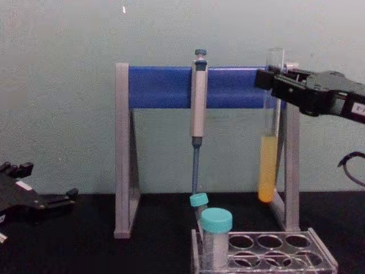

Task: Pick up the test tube from the test tube rack, shake it, then place it back into the test tube rack.

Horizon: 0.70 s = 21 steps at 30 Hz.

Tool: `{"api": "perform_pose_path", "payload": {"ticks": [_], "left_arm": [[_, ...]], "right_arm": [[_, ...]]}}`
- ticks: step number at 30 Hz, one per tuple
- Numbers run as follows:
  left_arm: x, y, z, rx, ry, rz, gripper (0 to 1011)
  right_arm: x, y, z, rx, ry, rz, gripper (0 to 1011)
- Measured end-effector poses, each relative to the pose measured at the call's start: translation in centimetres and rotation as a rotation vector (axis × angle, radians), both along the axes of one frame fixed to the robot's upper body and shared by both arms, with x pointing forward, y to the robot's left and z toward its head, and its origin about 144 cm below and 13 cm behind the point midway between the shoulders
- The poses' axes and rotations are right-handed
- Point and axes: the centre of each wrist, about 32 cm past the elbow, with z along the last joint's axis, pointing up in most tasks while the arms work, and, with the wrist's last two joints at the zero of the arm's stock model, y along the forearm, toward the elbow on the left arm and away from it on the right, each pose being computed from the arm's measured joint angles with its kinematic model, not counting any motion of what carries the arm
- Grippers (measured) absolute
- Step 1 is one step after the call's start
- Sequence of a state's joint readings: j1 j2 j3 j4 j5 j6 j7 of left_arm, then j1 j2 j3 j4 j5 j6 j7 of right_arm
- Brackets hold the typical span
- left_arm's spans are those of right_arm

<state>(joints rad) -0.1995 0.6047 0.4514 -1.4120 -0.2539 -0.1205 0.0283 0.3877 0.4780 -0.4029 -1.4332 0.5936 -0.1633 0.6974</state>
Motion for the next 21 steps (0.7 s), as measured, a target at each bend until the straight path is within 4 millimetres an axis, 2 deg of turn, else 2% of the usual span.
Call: {"api": "perform_pose_path", "payload": {"ticks": [9,21], "left_arm": [[0.0,0.0,0.0,0.0,0.0,0.0,1001],[0.0,0.0,0.0,0.0,0.0,0.0,1001]], "right_arm": [[-0.3,-0.5,0.1,0.046,0.062,0.102,238],[-1.2,-2.0,1.2,-0.132,0.051,0.022,238]]}}
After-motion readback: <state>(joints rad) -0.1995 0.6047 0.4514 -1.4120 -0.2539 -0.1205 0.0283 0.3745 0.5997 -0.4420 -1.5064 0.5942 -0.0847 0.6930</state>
